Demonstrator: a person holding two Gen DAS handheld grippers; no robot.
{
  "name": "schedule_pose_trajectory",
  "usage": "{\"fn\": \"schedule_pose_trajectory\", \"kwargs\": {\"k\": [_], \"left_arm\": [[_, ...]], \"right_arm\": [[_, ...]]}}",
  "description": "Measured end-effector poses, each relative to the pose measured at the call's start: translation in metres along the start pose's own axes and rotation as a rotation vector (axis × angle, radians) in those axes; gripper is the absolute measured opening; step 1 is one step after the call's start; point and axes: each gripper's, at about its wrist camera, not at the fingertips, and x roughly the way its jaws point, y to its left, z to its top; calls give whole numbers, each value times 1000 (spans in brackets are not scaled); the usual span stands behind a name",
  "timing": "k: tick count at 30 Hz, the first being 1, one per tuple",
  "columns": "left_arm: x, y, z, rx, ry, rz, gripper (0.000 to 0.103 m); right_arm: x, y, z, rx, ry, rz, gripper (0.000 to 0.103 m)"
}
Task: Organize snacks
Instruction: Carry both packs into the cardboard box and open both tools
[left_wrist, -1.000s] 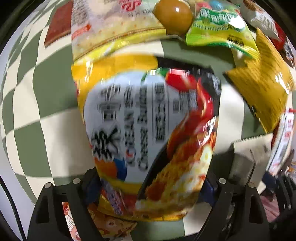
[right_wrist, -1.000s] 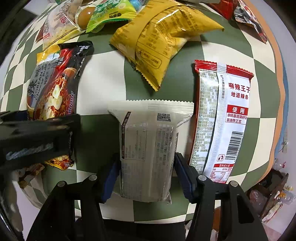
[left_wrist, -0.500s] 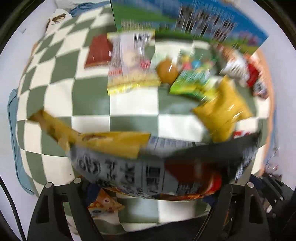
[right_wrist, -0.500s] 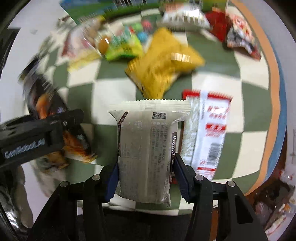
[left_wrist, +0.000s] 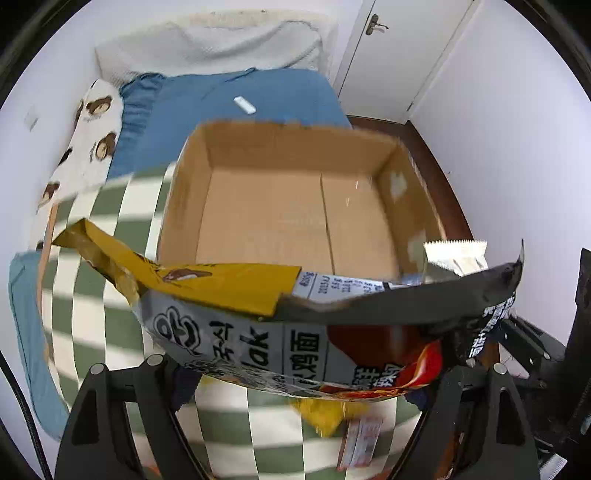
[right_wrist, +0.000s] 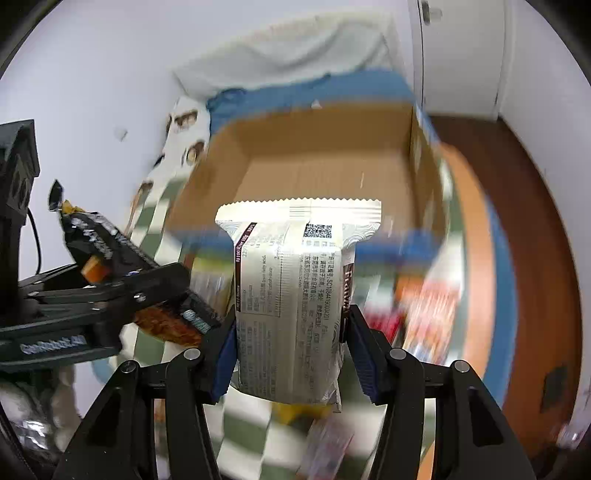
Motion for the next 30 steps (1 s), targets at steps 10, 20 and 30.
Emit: {"fn": "schedule_pose_trajectory", "kwargs": {"k": [10,20,30], "left_arm": [[123,34,134,-28,252,33,86],[225,42,148,-28,406,94,86],[213,50,150,-49,293,83,93]], "right_arm": [[111,-37,139,7,100,-13,57],[223,-57,167,13,287,-35,58],[241,-63,174,42,326,-51,95]]}}
